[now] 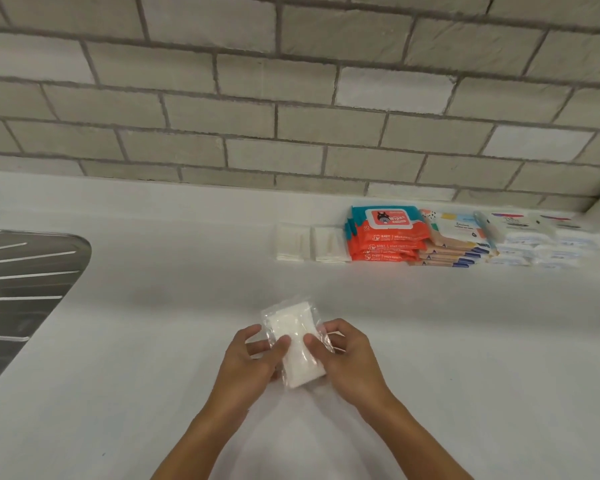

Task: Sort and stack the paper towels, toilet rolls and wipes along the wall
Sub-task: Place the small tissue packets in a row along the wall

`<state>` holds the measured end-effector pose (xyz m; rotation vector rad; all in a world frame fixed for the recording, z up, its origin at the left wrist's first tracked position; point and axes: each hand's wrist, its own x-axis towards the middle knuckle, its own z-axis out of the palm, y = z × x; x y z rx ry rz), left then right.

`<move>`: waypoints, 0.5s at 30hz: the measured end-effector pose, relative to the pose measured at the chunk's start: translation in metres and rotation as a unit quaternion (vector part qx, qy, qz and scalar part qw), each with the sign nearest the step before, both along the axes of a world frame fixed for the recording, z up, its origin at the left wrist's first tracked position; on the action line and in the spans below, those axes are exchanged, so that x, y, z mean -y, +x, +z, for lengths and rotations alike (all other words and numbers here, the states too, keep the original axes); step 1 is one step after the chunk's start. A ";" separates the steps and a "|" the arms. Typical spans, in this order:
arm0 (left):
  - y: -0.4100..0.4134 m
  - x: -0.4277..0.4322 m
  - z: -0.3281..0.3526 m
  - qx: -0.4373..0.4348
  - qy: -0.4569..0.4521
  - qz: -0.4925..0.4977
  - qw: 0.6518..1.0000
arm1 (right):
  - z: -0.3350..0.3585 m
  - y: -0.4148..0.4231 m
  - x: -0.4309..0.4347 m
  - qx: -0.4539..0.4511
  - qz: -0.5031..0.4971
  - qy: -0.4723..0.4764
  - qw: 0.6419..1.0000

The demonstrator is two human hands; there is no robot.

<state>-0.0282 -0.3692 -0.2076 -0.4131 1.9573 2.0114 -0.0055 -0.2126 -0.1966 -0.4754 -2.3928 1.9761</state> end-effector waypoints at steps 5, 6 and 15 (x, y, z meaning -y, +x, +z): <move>-0.005 0.003 0.004 -0.041 0.019 -0.026 0.999 | -0.001 -0.006 0.006 -0.016 0.042 0.034 0.998; -0.007 0.005 0.003 -0.048 0.008 -0.017 0.999 | -0.003 -0.008 0.005 -0.026 0.029 0.058 0.998; -0.016 0.011 -0.003 -0.083 -0.054 0.095 0.991 | -0.020 -0.006 -0.002 0.060 0.141 0.400 0.904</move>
